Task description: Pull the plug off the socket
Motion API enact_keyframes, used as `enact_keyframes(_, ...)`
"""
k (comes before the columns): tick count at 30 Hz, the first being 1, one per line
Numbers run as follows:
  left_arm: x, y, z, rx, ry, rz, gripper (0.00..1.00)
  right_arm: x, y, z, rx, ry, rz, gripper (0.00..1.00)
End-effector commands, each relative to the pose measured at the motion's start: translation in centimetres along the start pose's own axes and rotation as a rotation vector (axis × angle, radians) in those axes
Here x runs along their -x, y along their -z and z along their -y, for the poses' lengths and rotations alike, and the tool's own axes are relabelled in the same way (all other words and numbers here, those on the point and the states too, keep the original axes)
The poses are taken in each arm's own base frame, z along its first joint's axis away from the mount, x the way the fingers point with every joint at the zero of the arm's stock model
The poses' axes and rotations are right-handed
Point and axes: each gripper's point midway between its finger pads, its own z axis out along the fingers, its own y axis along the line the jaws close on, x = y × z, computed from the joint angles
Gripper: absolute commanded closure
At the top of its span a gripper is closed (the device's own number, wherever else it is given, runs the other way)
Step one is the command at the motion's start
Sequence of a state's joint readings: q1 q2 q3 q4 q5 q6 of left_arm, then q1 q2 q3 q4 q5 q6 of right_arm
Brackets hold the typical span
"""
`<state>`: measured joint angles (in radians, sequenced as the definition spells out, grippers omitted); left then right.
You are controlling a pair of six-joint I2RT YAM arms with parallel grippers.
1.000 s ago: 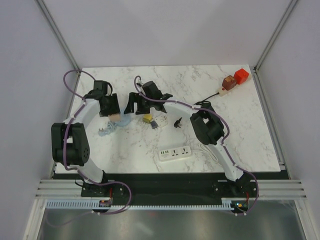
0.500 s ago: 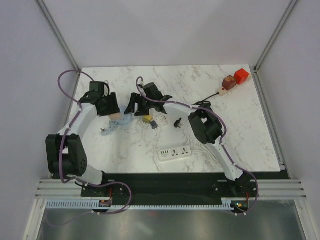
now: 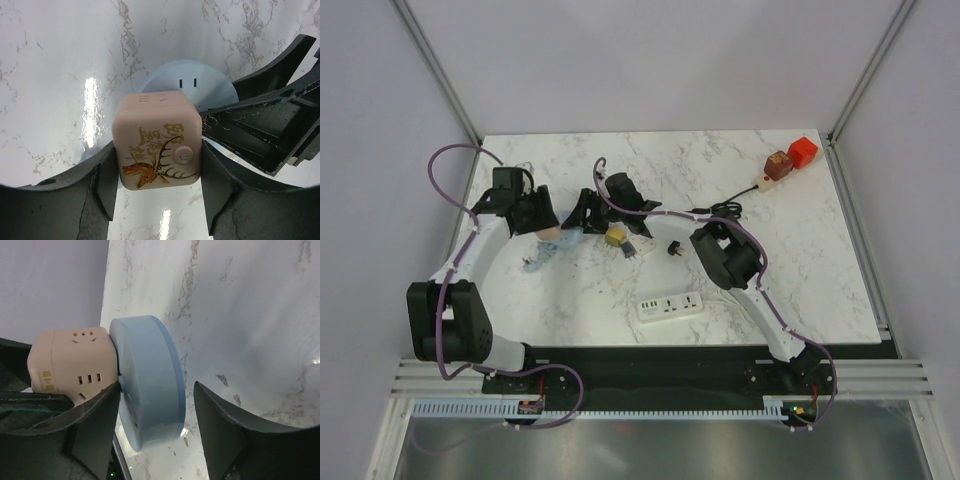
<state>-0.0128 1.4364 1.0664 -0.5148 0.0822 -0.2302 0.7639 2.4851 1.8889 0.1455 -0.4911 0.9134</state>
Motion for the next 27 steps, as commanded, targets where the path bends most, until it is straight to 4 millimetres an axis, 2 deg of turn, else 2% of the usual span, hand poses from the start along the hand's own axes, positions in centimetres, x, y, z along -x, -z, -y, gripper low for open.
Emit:
enact_keyframes(1,3.7,1.8,2.1,-0.093,-0.010,0.147,0.98,0.0,-0.8,-1.7,0.092,0.004,0.036,0.36)
enact_keyframes(3,3.7,1.8,2.0,-0.096,-0.010,0.148,0.98,0.2,-0.8,-2.0,0.105,0.004,0.055,0.47)
enact_keyframes(5,3.5,1.8,2.1,-0.098,-0.009,0.144,0.98,0.1,-0.9,-1.9,0.102,-0.010,0.068,0.51)
enact_keyframes(8,3.5,1.8,2.1,-0.098,-0.008,0.144,0.98,0.3,-1.1,-2.1,0.114,-0.017,0.079,0.64)
enact_keyframes(9,3.5,1.7,2.1,-0.099,-0.009,0.144,0.98,0.2,-1.3,-1.7,0.099,-0.030,0.076,0.76)
enact_keyframes(11,3.5,1.7,2.0,-0.095,-0.008,0.145,0.98,0.0,-1.6,-1.2,0.071,-0.037,0.076,0.91)
enact_keyframes(12,3.6,1.8,2.0,-0.096,-0.005,0.148,0.98,-0.3,-1.9,-0.3,0.023,-0.044,0.080,1.00)
enact_keyframes(17,4.0,2.4,1.8,-0.083,-0.001,0.181,0.98,-0.7,-2.6,2.3,-0.182,0.007,0.121,1.00)
enact_keyframes(18,4.1,2.5,1.7,-0.080,0.001,0.188,0.98,-1.8,-2.9,4.0,-0.260,0.006,0.107,1.00)
enact_keyframes(19,4.2,2.5,1.6,-0.073,0.002,0.197,0.98,-1.3,-3.3,3.5,-0.258,0.026,0.120,1.00)
enact_keyframes(23,4.5,3.2,1.2,-0.051,0.012,0.230,0.98,-3.1,-4.1,6.5,-0.388,0.028,0.091,1.00)
enact_keyframes(24,4.5,3.2,1.1,-0.046,0.015,0.231,0.98,-3.0,-4.3,6.2,-0.396,0.034,0.097,1.00)
enact_keyframes(26,4.7,3.4,0.9,-0.039,0.019,0.247,0.98,-3.6,-4.6,7.7,-0.437,0.035,0.080,1.00)
enact_keyframes(27,4.8,3.6,0.9,-0.040,0.021,0.254,0.98,-3.5,-4.9,7.1,-0.427,0.038,0.081,1.00)
